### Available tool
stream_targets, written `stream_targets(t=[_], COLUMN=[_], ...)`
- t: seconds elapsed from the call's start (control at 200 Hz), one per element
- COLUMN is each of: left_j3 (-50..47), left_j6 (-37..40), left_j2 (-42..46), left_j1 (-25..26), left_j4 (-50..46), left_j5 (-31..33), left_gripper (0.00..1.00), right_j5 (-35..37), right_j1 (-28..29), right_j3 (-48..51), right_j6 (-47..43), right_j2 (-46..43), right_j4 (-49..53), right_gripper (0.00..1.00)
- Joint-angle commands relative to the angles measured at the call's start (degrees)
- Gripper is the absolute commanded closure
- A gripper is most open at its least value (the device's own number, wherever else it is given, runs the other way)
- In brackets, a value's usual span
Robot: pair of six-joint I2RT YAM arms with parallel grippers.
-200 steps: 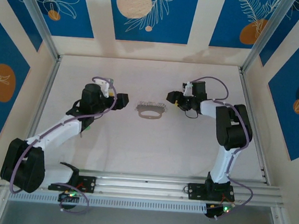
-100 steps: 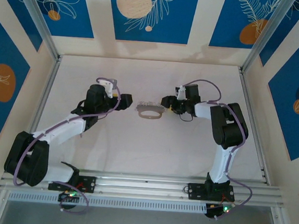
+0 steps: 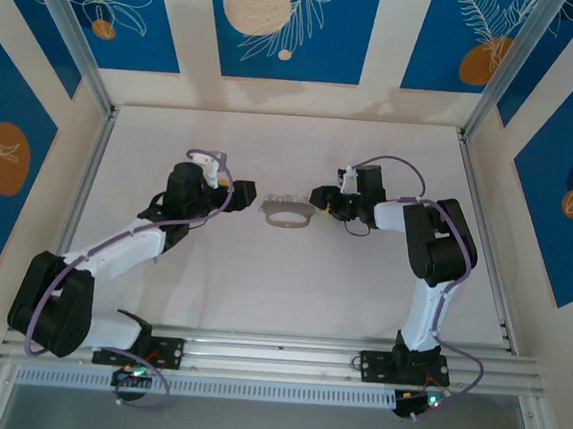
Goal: Put the keys on the keyring
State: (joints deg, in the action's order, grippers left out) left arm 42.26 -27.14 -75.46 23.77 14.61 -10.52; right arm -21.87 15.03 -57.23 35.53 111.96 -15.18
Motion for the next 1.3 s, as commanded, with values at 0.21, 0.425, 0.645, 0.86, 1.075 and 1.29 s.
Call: stream_targets(t=[0.21, 0.425, 0.645, 0.86, 1.075, 1.29], left_j3=[-1.12, -1.47, -1.48, -0.69, 0.0, 0.72], left_j6=[-0.55, -0.58, -0.6, -1.02, -1.08, -0.76], left_j2=[1.9, 2.13, 3.28, 3.37, 3.23, 2.27], left_j1=[0.74, 0.75, 0.84, 0.9, 0.93, 0.93], left_j4=[2.54, 2.83, 2.37, 2.35, 2.26, 2.15], left_j5=[-0.4, -0.79, -1.3, -2.39, -2.82, -3.0], left_gripper=[0.09, 0.09, 0.09, 0.09, 0.09, 0.09], right_j5=[0.16, 3.11, 15.66, 16.28, 9.58, 5.15], right_j1=[3.69, 6.94, 7.06, 3.45, 0.76, 0.08], right_j3=[2.76, 4.85, 7.92, 5.48, -0.08, -3.03], right_j6=[0.05, -0.44, -3.33, -11.1, -17.63, -17.61], right_j2=[-6.49, -10.8, -17.78, -15.76, -9.8, -5.41], right_j4=[5.38, 7.99, 13.67, 17.14, 19.27, 18.32], right_gripper=[0.45, 0.46, 0.47, 0.51, 0.54, 0.58])
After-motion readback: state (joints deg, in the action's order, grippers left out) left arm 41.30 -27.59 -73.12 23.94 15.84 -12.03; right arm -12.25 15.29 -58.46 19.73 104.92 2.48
